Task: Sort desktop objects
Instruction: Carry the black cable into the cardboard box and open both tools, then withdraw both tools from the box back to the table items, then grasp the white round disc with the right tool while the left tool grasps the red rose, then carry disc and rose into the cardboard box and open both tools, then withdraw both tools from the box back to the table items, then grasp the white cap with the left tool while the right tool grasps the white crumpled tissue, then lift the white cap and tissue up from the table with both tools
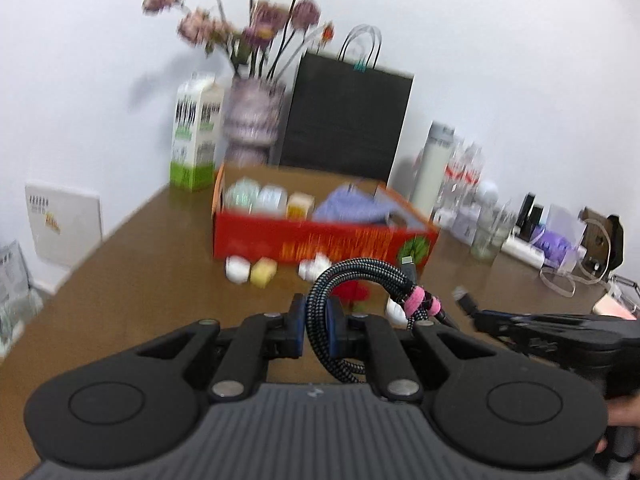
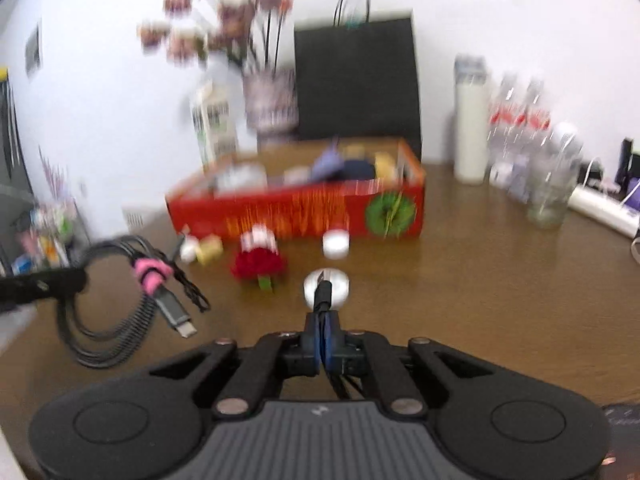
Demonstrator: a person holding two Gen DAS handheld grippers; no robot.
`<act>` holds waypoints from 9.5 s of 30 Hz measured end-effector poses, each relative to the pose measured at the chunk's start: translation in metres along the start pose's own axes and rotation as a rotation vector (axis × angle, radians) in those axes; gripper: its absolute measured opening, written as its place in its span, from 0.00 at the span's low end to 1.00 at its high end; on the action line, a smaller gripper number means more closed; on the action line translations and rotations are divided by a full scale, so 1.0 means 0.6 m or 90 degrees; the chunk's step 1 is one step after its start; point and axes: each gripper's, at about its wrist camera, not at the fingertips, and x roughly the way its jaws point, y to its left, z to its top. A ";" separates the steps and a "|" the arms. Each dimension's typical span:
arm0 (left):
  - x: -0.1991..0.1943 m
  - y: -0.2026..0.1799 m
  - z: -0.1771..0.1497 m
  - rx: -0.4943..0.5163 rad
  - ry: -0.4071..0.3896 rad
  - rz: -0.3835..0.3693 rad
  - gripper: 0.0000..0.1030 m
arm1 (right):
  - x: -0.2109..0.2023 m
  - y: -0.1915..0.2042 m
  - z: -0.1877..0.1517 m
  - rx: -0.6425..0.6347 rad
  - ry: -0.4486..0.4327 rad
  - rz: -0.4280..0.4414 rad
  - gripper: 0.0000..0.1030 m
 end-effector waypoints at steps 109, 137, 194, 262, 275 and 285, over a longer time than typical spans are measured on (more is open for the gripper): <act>0.281 -0.038 0.007 0.073 0.139 -0.031 0.82 | 0.225 0.024 -0.002 -0.045 0.105 -0.050 0.38; 0.289 0.036 0.244 -0.012 0.034 -0.028 0.19 | 0.176 -0.008 0.264 0.024 -0.065 0.081 0.37; 0.051 0.007 -0.037 0.070 0.048 0.096 0.77 | 0.050 0.072 -0.040 -0.035 0.028 -0.039 0.76; 0.082 0.056 0.033 -0.020 0.013 0.074 0.12 | 0.086 0.083 0.058 -0.029 -0.024 0.047 0.18; -0.056 -0.059 -0.041 0.027 -0.011 0.062 0.12 | -0.082 0.051 -0.042 -0.031 -0.043 0.004 0.18; -0.057 -0.070 -0.049 0.040 -0.004 0.053 0.12 | -0.129 0.031 -0.034 -0.046 -0.087 -0.016 0.18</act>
